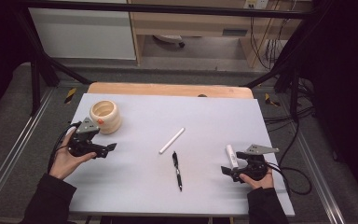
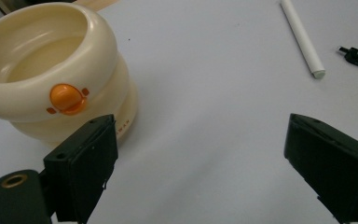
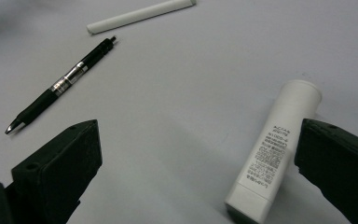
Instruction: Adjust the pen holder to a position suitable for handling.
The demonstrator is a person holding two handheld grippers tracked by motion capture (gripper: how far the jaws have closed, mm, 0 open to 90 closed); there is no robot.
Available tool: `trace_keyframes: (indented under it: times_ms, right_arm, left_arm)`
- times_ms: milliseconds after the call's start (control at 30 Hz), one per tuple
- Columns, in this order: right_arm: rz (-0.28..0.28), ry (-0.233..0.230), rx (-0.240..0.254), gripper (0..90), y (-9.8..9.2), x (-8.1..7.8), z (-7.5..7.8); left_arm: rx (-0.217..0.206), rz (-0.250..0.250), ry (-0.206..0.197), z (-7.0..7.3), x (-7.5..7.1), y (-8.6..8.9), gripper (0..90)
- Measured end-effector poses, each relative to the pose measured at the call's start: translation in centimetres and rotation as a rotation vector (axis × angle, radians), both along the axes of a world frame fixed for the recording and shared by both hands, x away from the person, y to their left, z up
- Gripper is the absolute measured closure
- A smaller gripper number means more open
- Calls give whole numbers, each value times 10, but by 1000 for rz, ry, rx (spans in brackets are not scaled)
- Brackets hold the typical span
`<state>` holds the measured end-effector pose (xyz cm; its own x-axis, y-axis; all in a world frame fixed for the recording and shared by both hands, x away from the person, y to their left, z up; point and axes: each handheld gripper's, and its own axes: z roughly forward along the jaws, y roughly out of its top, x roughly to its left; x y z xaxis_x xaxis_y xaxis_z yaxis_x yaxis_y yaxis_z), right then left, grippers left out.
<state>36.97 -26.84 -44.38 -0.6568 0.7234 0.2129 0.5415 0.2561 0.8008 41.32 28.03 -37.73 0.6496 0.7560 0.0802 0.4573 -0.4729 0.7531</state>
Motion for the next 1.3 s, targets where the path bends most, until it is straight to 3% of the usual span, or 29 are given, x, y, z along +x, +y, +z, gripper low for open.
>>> trace_keyframes:
  times_ms: [500,967,1300]
  right_arm:
    - [3,1,-6,12,0,0,-1]
    - [3,-1,-10,12,0,1,-1]
    - [3,2,-12,11,0,1,-1]
  left_arm:
    - [57,35,-18,13,30,-1,122]
    - [112,50,-33,20,57,-5,224]
    - [153,35,-10,18,76,-5,326]
